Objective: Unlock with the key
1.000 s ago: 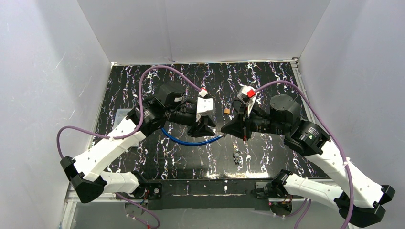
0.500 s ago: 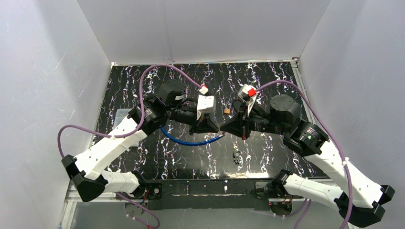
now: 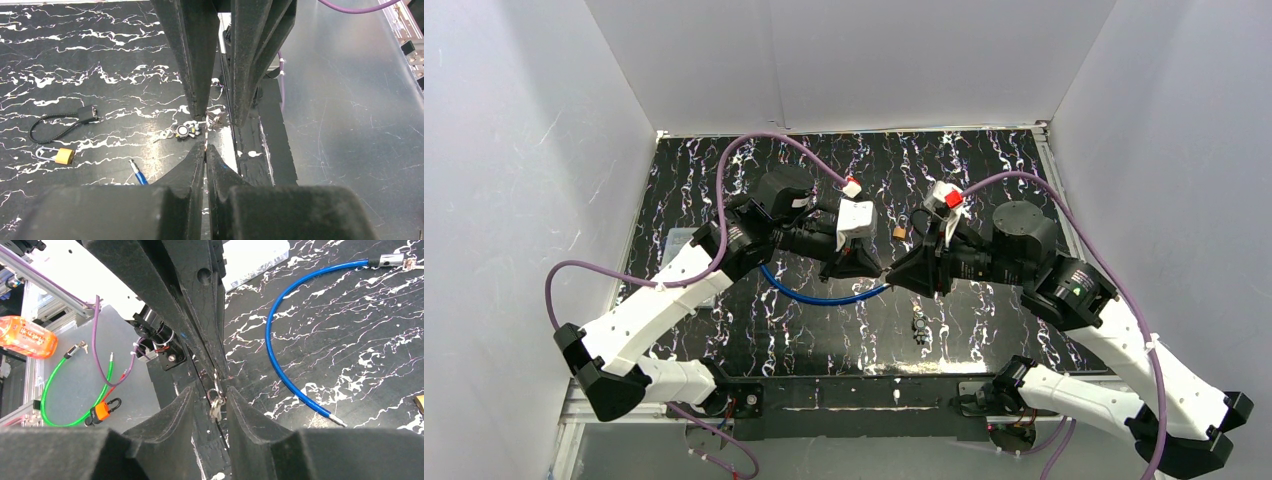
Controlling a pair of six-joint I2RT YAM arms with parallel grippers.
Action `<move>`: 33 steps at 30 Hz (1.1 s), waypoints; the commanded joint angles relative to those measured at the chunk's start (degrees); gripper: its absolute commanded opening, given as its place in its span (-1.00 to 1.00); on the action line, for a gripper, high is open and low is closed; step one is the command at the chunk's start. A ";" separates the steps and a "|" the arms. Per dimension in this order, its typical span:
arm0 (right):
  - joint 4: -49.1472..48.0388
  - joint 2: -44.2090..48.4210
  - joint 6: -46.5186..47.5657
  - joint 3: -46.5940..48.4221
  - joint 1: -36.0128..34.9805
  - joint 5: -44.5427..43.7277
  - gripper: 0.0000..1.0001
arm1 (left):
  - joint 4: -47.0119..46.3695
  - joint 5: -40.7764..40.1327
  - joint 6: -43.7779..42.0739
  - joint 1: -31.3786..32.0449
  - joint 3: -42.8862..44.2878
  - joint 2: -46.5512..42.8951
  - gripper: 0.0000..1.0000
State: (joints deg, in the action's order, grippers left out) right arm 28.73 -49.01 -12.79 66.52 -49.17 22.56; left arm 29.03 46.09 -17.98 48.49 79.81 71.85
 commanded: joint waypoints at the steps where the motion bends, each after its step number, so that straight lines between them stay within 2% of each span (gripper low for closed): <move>1: 0.10 -0.35 1.47 0.26 -0.24 1.35 -0.27 | 1.73 1.03 -1.08 -0.15 2.66 -0.12 -1.00; 18: -1.97 -0.13 4.95 2.66 -0.23 -4.58 -0.19 | 2.96 1.81 -2.13 -0.15 2.47 -0.47 -1.00; 29: -7.13 -2.71 3.53 2.12 -0.23 -1.46 -0.16 | 3.20 1.98 -2.11 -0.10 2.82 -0.16 -1.00; 33: -6.87 -3.31 3.38 2.12 -0.23 -0.99 -0.26 | 3.23 1.84 -2.23 -0.09 3.07 -0.20 -1.00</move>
State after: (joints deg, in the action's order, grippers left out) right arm 25.64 -52.03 -9.24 66.76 -49.21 20.76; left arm 31.18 46.11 -19.55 48.49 80.86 71.94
